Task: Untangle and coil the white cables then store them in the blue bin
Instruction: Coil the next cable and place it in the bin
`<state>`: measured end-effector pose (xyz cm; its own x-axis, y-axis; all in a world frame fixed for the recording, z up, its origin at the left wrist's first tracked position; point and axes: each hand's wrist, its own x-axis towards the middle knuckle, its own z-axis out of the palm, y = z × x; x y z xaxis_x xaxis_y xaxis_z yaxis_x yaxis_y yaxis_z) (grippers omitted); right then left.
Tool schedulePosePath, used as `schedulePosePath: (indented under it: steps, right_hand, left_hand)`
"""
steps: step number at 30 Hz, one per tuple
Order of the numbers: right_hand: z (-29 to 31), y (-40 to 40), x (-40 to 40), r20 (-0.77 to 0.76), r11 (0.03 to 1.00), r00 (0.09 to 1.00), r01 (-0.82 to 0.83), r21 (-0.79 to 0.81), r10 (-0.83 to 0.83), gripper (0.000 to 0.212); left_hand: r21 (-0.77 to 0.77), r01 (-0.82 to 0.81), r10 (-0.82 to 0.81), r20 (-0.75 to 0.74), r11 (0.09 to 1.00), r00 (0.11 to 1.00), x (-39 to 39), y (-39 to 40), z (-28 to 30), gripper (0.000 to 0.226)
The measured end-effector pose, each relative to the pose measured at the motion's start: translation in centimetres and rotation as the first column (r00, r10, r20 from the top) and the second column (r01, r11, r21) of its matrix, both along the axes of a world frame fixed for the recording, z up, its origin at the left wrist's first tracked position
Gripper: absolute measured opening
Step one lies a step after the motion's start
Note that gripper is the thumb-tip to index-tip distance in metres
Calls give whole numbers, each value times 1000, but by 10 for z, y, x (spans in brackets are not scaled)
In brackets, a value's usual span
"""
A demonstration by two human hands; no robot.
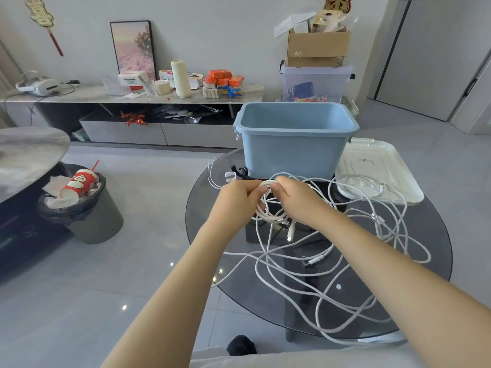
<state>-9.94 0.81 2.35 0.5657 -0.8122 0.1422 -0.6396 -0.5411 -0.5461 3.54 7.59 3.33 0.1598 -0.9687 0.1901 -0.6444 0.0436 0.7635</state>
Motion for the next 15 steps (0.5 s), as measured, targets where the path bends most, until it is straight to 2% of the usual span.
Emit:
schedulePosePath:
  steps: [2, 7, 15]
  right_hand:
    - [0, -1, 9, 9, 1000, 1000, 1, 13, -1, 29]
    - [-1, -6, 35, 22, 997, 999, -33, 74, 31, 30]
    - [-23, -29, 72, 13, 966, 994, -109, 234, 109, 36]
  left_hand:
    - [-15, -25, 25, 28, 1000, 999, 7, -1, -3, 25]
    - [25, -163, 164, -186, 986, 969, 26, -6, -9, 28]
    - [196, -303, 325, -96, 933, 941, 62, -18, -28, 24]
